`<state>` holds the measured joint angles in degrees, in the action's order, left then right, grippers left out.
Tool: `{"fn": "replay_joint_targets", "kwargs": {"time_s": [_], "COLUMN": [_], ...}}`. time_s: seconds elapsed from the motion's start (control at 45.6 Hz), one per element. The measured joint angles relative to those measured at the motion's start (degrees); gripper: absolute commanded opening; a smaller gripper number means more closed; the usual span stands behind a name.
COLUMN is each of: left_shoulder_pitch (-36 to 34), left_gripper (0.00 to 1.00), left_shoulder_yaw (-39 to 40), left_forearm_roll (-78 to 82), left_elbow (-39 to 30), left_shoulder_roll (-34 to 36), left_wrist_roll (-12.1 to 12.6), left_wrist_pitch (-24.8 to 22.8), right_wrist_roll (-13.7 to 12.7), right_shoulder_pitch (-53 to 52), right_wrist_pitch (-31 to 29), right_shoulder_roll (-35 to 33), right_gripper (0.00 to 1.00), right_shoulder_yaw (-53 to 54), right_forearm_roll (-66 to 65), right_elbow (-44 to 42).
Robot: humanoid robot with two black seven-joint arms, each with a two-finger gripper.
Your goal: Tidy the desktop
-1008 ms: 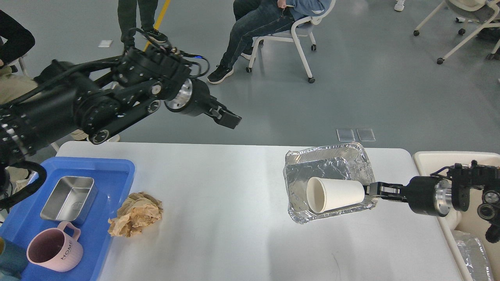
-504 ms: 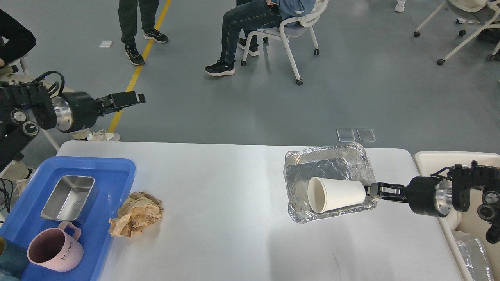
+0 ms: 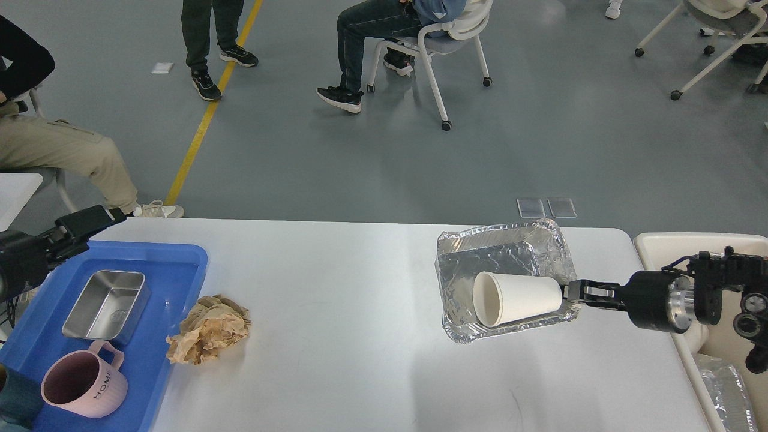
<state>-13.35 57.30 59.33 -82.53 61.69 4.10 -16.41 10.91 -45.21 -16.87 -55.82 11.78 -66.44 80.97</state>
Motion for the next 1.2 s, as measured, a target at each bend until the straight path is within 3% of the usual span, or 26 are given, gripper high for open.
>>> {"fn": "replay_joint_targets", "kwargs": {"time_s": [0.35,0.657,0.92,1.205], "left_shoulder_pitch": [22.1,32.3,35.1,36.3], "left_gripper": [0.96,0.97,0.97,0.97], "left_shoulder_yaw": [25.9,39.2,41.4,36.8], "left_forearm_roll": [-10.3,-10.3,-10.1,-8.5], "left_elbow": [-4.2,-4.8,-4.4,-3.3], "left_shoulder_roll": [-0.5,-0.3,2.3,8.1], "left_wrist_roll": [-0.4,-0.1,0.7,0.4], "left_wrist_pitch": [0.2,-3.8,-5.5,-5.5], "right_wrist_roll": [0.1,0.1,0.0,0.1], "right_shoulder_pitch": [0.0,-0.1,-0.2,-0.2], "right_wrist_pitch": [0.0,0.0,0.0,0.0], "right_shoulder_roll": [-0.2,0.2,0.0,0.0], "right_gripper": [0.00,0.00,0.00,0.00], "right_shoulder_yaw": [0.0,0.0,0.0,0.0], "right_forearm_roll": [0.0,0.0,0.0,0.0], "right_elbow": [0.1,0.3,0.5,0.6]}}
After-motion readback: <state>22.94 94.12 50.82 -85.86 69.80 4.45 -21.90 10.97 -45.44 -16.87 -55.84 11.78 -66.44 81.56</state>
